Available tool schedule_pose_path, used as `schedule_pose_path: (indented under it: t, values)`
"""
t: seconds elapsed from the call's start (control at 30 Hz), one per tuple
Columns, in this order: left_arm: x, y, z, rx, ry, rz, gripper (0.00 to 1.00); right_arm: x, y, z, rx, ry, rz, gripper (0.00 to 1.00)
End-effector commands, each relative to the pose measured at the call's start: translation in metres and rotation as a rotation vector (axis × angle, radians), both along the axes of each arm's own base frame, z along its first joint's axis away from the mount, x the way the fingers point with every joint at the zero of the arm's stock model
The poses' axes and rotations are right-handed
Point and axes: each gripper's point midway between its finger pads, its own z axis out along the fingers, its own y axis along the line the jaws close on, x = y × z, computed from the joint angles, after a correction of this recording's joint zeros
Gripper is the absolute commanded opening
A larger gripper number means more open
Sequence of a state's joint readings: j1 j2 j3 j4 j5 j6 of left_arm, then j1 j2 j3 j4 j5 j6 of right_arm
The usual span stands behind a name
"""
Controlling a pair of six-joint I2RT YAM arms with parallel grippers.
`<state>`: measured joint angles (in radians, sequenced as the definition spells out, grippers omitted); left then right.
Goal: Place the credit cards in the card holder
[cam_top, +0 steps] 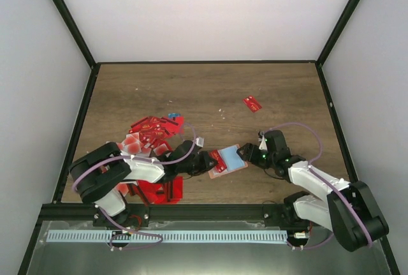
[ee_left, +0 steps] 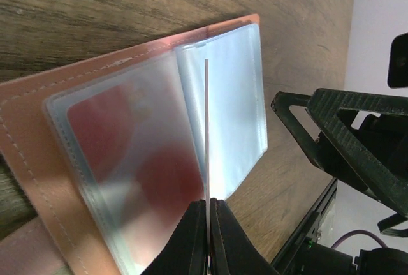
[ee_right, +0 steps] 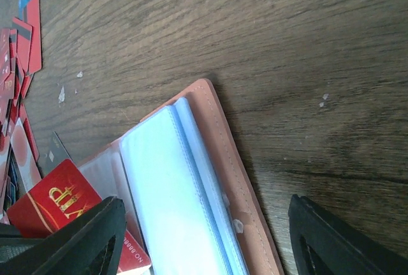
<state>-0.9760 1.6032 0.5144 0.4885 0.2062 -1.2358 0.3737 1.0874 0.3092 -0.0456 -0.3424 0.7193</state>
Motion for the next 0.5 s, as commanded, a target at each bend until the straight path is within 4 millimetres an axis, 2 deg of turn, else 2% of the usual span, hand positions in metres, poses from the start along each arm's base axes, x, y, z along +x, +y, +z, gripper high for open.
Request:
schedule_pose_path:
  t: [0.0, 0.27, 0.47]
  values:
    - [0.005, -0.012, 0.003, -0.043, -0.007, 0.007, 0.04, 0.000, 0.002, -0.004, 0.025, 0.005, 0.006, 0.72]
    - [0.005, -0.017, -0.002, -0.092, 0.010, 0.012, 0.04, -0.010, 0.008, -0.009, 0.063, 0.034, 0.044, 0.71]
    - [0.004, -0.019, 0.004, -0.136, 0.013, 0.015, 0.04, -0.019, 0.012, -0.014, 0.088, 0.060, 0.067, 0.69]
